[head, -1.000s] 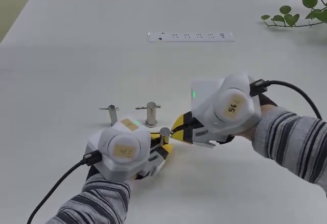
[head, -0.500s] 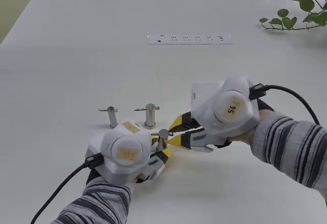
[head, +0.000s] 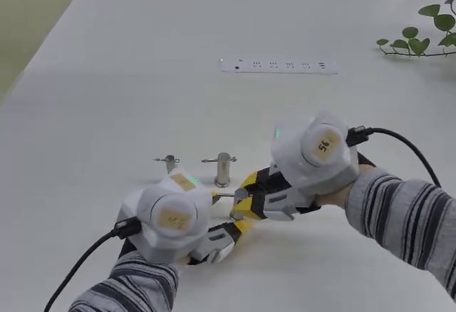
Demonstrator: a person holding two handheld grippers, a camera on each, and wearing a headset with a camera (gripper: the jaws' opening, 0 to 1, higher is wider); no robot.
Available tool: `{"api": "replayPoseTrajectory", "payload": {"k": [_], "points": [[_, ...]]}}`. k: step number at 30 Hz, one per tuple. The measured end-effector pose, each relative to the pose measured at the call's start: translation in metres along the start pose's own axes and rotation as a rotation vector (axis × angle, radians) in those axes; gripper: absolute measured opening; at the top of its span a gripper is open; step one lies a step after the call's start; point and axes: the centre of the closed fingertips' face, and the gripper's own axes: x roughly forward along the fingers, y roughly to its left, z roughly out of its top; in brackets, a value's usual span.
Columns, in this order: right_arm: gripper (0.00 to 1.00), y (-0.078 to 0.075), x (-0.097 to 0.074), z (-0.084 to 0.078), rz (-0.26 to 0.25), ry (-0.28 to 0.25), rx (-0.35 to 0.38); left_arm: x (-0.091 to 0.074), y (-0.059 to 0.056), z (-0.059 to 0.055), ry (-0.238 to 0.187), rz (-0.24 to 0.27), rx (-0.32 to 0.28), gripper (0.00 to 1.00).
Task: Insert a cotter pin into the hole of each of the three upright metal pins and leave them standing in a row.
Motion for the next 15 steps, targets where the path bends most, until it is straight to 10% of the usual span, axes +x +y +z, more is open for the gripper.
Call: {"api": "replayPoseTrajectory", "payload": {"k": [15], "points": [[0.08, -0.020, -0.017, -0.010, 0.007, 0.045, -0.022, -0.038, 0.014, 0.007, -0.036, 0.076, -0.012, 0.53]]}}
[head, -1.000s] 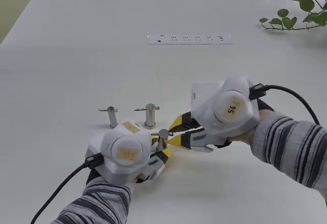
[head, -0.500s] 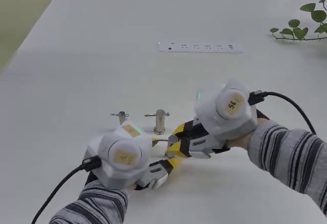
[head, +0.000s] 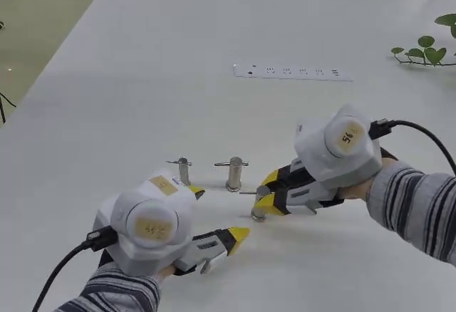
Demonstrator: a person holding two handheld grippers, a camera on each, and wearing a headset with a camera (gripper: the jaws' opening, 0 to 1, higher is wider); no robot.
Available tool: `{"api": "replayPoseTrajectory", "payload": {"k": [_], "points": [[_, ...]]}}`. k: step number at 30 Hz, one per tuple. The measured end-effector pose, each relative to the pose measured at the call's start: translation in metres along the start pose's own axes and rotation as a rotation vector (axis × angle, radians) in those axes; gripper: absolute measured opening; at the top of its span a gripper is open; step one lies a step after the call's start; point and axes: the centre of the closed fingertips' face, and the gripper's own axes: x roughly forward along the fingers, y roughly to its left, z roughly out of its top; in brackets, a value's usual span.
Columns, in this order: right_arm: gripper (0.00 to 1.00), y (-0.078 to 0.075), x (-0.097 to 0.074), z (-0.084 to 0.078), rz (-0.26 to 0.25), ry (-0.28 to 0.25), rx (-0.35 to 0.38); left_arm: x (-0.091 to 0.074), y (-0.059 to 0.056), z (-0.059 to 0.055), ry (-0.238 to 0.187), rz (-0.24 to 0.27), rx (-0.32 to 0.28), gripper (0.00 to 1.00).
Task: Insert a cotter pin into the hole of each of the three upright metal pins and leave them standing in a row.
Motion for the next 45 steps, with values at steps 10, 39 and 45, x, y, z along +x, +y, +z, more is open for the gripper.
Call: {"api": "replayPoseTrajectory", "payload": {"k": [10, 39, 45], "points": [[0.08, -0.026, -0.012, -0.009, -0.020, 0.042, -0.026, -0.024, 0.021, 0.013, -0.056, 0.076, -0.057, 0.57], [0.09, -0.054, -0.015, -0.023, -0.004, 0.075, 0.019, -0.043, 0.056, 0.004, -0.053, 0.166, -0.127, 0.70], [0.09, -0.053, -0.015, -0.022, 0.016, 0.058, 0.024, -0.043, 0.055, 0.002, -0.049, 0.164, -0.127, 0.71]]}}
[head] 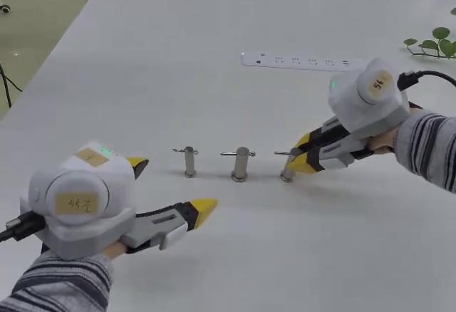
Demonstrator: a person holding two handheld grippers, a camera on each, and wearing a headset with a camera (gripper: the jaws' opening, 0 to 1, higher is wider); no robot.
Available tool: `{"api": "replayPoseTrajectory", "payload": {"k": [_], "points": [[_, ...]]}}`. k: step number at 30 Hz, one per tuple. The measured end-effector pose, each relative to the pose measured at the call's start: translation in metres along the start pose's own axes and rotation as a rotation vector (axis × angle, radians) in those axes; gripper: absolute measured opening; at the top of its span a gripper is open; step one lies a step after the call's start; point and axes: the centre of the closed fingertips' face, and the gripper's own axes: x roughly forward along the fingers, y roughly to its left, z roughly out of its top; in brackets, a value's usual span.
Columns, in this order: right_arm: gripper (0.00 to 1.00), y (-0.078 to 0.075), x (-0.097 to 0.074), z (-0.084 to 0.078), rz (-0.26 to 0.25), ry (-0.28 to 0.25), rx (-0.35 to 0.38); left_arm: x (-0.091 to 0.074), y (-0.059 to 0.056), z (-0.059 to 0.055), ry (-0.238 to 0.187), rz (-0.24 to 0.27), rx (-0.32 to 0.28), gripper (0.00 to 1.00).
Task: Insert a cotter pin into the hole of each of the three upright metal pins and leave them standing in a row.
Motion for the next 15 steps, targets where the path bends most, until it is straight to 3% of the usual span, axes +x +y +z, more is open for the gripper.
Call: {"api": "replayPoseTrajectory", "payload": {"k": [15], "points": [[0.09, 0.0003, 0.0007, 0.0007, 0.012, -0.014, -0.035, 0.0008, -0.0004, -0.0014, 0.007, -0.007, 0.010, 0.72]]}}
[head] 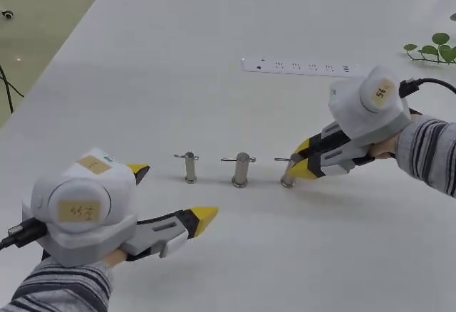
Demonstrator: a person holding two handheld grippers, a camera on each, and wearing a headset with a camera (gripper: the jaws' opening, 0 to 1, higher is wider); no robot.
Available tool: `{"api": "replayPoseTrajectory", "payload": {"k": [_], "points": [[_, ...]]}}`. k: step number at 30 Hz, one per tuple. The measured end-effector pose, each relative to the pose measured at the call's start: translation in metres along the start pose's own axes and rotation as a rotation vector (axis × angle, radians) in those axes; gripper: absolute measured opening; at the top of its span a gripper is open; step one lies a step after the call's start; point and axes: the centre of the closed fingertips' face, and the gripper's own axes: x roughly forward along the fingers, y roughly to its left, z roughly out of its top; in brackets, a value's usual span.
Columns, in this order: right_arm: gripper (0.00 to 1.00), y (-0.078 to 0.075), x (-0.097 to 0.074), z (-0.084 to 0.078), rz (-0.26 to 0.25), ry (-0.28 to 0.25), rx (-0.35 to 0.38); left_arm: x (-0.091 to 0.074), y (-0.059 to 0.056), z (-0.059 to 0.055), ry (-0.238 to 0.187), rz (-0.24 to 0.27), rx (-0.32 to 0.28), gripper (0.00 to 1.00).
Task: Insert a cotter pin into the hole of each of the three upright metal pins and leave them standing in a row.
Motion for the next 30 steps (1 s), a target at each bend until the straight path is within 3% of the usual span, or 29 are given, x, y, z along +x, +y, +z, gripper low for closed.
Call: {"api": "replayPoseTrajectory", "payload": {"k": [3, 8, 17, 22, 30], "points": [[0.11, -0.0025, 0.0007, 0.0023, -0.021, -0.028, 0.020, 0.0009, 0.0002, 0.0008, 0.000, -0.001, 0.009, 0.72], [0.22, 0.0026, -0.0013, 0.0005, -0.039, -0.027, 0.010, -0.0001, 0.0017, 0.0040, -0.002, 0.001, 0.015, 0.72], [0.12, -0.0009, -0.0031, 0.0091, -0.076, -0.032, -0.019, -0.0012, 0.0012, 0.0012, 0.014, -0.001, 0.026, 0.72], [0.09, -0.0020, -0.0019, 0.0084, -0.051, 0.000, -0.058, -0.0018, 0.0023, -0.0001, 0.019, 0.002, 0.026, 0.71], [0.09, -0.0010, -0.0017, 0.0081, -0.009, 0.004, -0.076, -0.0016, 0.0039, 0.0003, 0.017, 0.000, 0.034, 0.71]]}}
